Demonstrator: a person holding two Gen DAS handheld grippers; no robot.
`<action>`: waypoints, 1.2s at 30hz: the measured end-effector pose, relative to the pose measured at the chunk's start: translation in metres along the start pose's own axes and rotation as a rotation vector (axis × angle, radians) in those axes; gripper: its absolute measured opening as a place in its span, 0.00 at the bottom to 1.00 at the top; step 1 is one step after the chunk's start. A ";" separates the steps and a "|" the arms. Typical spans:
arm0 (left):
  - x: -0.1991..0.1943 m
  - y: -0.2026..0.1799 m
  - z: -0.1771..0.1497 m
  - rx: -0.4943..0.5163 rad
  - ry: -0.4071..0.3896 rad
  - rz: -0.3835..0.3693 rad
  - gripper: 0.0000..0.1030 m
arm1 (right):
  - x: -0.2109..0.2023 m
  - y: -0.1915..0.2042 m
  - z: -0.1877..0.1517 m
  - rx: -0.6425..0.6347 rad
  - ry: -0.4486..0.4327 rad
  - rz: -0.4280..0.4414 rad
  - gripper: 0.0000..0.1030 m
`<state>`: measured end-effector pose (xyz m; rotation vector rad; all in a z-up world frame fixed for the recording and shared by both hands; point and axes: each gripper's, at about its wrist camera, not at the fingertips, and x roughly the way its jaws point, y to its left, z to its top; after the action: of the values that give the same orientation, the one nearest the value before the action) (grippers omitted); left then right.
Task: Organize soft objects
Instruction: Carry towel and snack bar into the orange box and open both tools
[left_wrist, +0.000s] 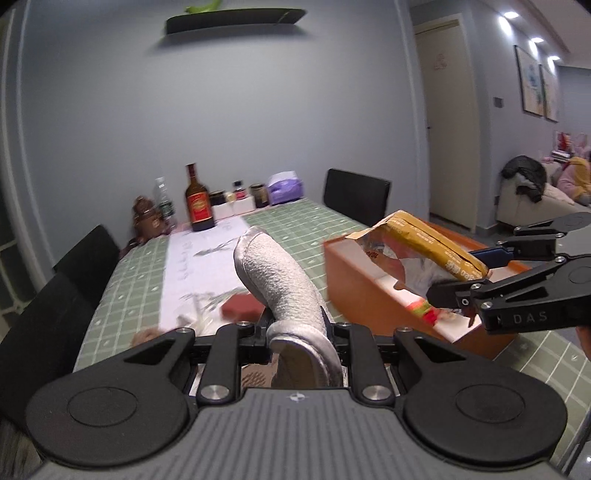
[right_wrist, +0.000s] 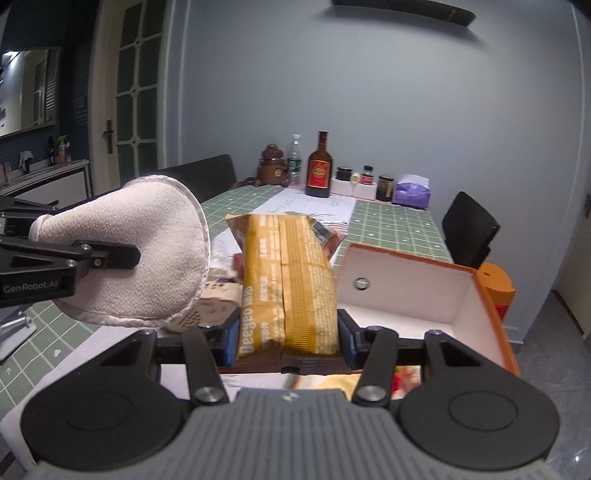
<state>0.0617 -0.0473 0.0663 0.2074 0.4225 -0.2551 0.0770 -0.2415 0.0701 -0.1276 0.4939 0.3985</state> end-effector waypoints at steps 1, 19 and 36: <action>0.004 -0.005 0.006 0.011 -0.003 -0.017 0.22 | -0.001 -0.010 0.004 0.011 0.006 -0.007 0.49; 0.183 -0.089 0.066 0.234 0.232 -0.177 0.22 | 0.101 -0.143 0.031 0.031 0.322 -0.105 0.49; 0.278 -0.097 0.045 0.351 0.423 -0.164 0.23 | 0.233 -0.168 0.019 -0.064 0.547 -0.079 0.50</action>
<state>0.2964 -0.2061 -0.0267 0.5774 0.8161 -0.4493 0.3403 -0.3123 -0.0222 -0.3215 1.0115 0.2989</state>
